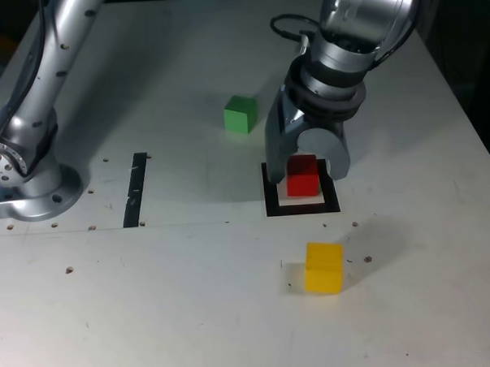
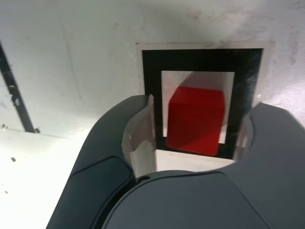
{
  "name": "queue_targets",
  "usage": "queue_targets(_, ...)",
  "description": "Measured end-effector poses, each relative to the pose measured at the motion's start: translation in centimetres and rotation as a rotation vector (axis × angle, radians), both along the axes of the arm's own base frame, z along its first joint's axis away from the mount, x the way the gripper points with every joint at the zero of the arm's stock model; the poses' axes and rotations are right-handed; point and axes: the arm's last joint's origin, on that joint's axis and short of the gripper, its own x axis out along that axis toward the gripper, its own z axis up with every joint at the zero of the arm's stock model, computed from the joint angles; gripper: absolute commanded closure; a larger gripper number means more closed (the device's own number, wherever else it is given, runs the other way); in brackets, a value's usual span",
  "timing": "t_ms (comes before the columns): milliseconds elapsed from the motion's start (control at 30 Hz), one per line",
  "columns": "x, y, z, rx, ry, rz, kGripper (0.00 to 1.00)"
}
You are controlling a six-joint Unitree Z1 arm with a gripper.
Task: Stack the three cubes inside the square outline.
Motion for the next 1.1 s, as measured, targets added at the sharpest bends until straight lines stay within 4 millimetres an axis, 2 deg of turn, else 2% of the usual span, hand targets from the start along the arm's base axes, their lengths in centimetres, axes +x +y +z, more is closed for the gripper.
queue_targets(100, 0.2, -0.7, 1.1, 0.023, -0.022, -0.041, 0.01)
queue_targets(333, 0.4, -4.6, 4.4, 0.042, -0.189, -0.226, 0.01)
queue_targets(500, -0.8, -6.3, 4.8, 0.031, -0.151, -0.182, 0.01)
queue_targets(633, -2.2, -8.9, 5.3, -0.017, -0.104, -0.142, 0.01)
queue_targets(767, -2.6, -11.7, 4.8, -0.053, -0.092, -0.158, 0.01)
queue_targets(900, -2.4, -14.7, 3.3, -0.074, -0.073, -0.185, 0.01)
queue_targets(1100, -1.4, -15.4, 0.7, -0.079, -0.022, -0.185, 0.01)
